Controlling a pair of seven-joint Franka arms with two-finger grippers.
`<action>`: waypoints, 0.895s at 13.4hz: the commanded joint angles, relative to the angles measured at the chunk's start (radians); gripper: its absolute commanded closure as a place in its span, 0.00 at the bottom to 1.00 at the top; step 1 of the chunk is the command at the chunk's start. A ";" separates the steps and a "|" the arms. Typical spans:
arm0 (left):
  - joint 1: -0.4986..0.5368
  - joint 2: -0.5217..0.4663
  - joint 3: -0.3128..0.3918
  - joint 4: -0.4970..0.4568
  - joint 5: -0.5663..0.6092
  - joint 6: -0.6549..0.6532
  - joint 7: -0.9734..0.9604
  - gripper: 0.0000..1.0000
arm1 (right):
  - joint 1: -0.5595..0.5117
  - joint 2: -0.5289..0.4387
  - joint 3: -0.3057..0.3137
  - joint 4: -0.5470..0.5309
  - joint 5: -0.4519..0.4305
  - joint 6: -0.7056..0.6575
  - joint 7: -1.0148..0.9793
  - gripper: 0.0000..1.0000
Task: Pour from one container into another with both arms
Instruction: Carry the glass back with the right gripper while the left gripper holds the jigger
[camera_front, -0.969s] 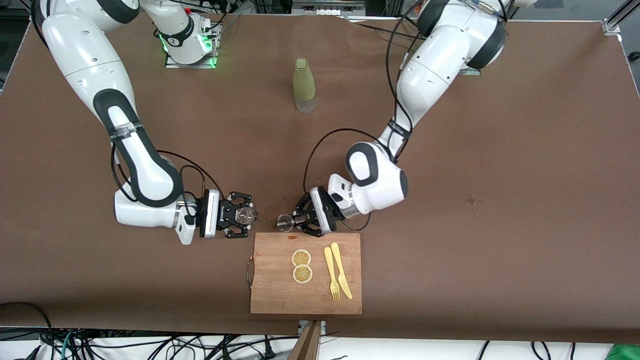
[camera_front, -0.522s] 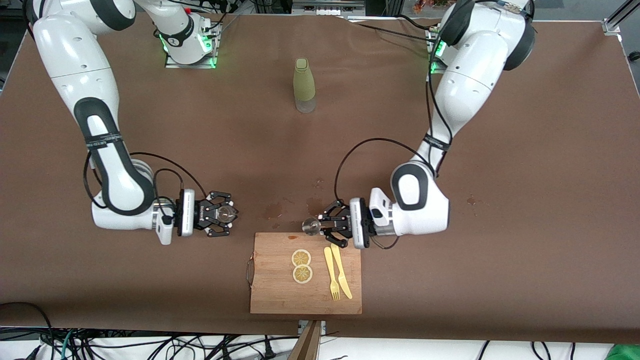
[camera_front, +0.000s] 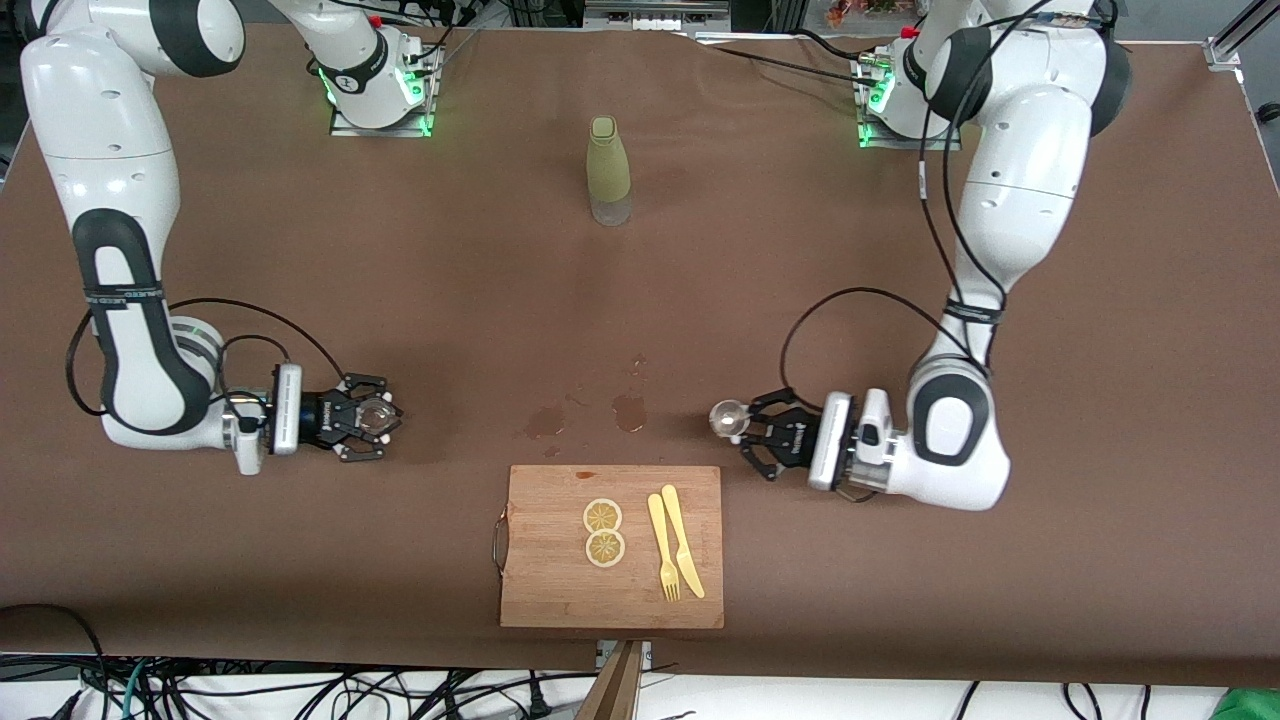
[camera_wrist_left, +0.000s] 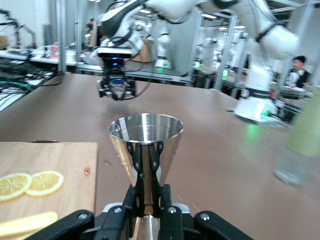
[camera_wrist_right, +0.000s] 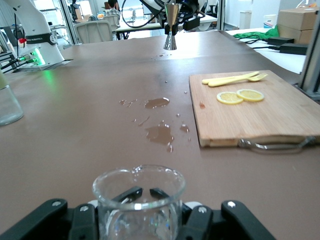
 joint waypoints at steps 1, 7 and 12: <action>0.022 -0.038 0.099 -0.069 0.010 -0.157 0.146 1.00 | -0.019 -0.002 -0.047 -0.013 0.040 -0.060 -0.069 0.84; 0.130 -0.030 0.207 -0.083 0.208 -0.359 0.376 1.00 | -0.033 0.023 -0.078 -0.054 0.106 -0.075 -0.166 0.83; 0.250 -0.008 0.210 -0.075 0.352 -0.407 0.545 1.00 | -0.034 0.038 -0.114 -0.068 0.119 -0.104 -0.197 0.83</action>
